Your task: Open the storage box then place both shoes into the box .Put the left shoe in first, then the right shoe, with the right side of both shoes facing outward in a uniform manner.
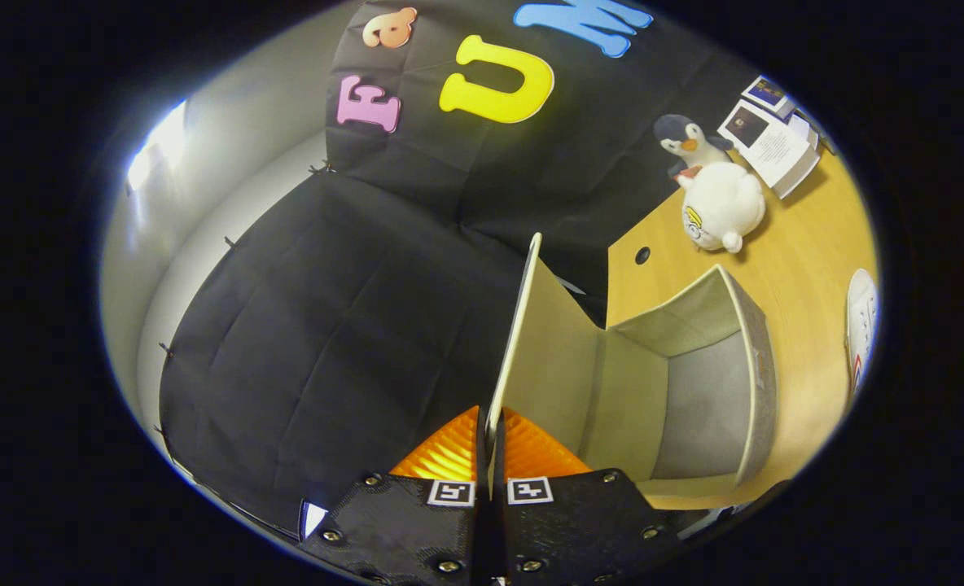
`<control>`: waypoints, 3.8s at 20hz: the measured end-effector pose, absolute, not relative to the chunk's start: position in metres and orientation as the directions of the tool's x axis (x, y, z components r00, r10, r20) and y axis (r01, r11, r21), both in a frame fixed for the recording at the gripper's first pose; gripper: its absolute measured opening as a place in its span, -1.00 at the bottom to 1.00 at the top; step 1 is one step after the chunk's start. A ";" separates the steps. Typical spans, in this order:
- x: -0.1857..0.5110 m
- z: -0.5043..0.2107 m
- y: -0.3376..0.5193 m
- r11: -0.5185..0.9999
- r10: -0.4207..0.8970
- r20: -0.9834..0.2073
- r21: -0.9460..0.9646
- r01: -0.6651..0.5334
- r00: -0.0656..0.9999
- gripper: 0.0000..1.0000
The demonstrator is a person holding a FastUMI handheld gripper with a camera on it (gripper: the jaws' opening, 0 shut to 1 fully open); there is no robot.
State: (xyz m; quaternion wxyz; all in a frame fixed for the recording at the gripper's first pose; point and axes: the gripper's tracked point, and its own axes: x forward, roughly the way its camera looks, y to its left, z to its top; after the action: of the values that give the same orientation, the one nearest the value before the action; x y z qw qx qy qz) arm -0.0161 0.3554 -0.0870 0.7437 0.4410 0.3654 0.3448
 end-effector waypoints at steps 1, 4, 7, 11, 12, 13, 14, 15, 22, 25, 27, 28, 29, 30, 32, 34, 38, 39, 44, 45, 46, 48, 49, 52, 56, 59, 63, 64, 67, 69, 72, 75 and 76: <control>-0.017 -0.089 0.364 0.384 0.835 -0.247 0.902 -0.199 0.491 -0.99; -0.021 -0.092 0.389 0.389 0.843 -0.252 0.896 -0.216 0.475 -0.99; -0.026 -0.089 0.413 0.415 0.842 -0.259 0.872 -0.260 0.474 -0.99; -0.034 -0.093 0.447 0.436 0.850 -0.275 0.846 -0.308 0.449 -0.99; -0.034 -0.092 0.453 0.433 0.855 -0.270 0.843 -0.320 0.443 -0.98; -0.033 -0.093 0.459 0.434 0.857 -0.271 0.838 -0.331 0.439 -0.87; -0.032 -0.091 0.462 0.432 0.861 -0.266 0.833 -0.346 0.434 -0.83; -0.031 -0.089 0.465 0.427 0.865 -0.254 0.827 -0.367 0.433 -0.74; -0.015 -0.097 0.422 0.525 0.826 -0.290 0.706 -0.474 0.483 0.95; -0.003 -0.102 0.380 0.610 0.770 -0.330 0.632 -0.478 0.546 0.94; 0.006 -0.104 0.351 0.657 0.731 -0.349 0.591 -0.467 0.587 0.95; 0.010 -0.106 0.336 0.679 0.711 -0.359 0.572 -0.459 0.605 0.95; 0.014 -0.110 0.323 0.702 0.689 -0.370 0.555 -0.446 0.624 0.95; 0.017 -0.111 0.309 0.720 0.670 -0.377 0.540 -0.436 0.639 0.95; 0.022 -0.117 0.280 0.757 0.630 -0.398 0.507 -0.412 0.667 0.95; 0.025 -0.126 0.255 0.791 0.591 -0.423 0.473 -0.389 0.687 0.95; 0.028 -0.144 0.211 0.845 0.521 -0.469 0.404 -0.351 0.713 0.95; 0.028 -0.151 0.200 0.857 0.502 -0.484 0.386 -0.340 0.716 0.95; 0.023 -0.183 0.153 0.896 0.436 -0.545 0.334 -0.291 0.717 0.95; 0.022 -0.194 0.142 0.907 0.415 -0.561 0.317 -0.278 0.716 0.95; 0.022 -0.202 0.133 0.916 0.396 -0.578 0.305 -0.262 0.713 0.95; 0.019 -0.217 0.118 0.928 0.367 -0.605 0.294 -0.230 0.707 0.96; 0.018 -0.226 0.111 0.931 0.357 -0.617 0.293 -0.217 0.701 0.96; 0.013 -0.247 0.090 0.945 0.317 -0.654 0.274 -0.176 0.687 0.95; 0.006 -0.280 0.064 0.964 0.259 -0.714 0.233 -0.127 0.651 0.95; -0.003 -0.303 0.050 0.969 0.238 -0.749 0.223 -0.102 0.618 0.95; -0.012 -0.331 0.045 0.972 0.226 -0.795 0.222 -0.077 0.563 0.96; -0.015 -0.337 0.043 0.973 0.222 -0.805 0.217 -0.076 0.551 0.96; -0.027 -0.356 0.034 0.978 0.203 -0.840 0.194 -0.071 0.504 0.96; -0.033 -0.365 0.035 0.977 0.209 -0.858 0.204 -0.063 0.469 0.96; -0.043 -0.376 0.035 0.977 0.210 -0.879 0.206 -0.056 0.427 0.96; -0.048 -0.386 0.036 0.978 0.206 -0.896 0.207 -0.039 0.393 0.95; -0.049 -0.387 0.036 0.976 0.208 -0.898 0.214 -0.029 0.387 0.91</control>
State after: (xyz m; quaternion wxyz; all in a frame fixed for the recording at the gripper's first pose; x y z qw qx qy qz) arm -0.0487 0.0364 -0.3869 0.8288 0.0815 0.5489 0.0716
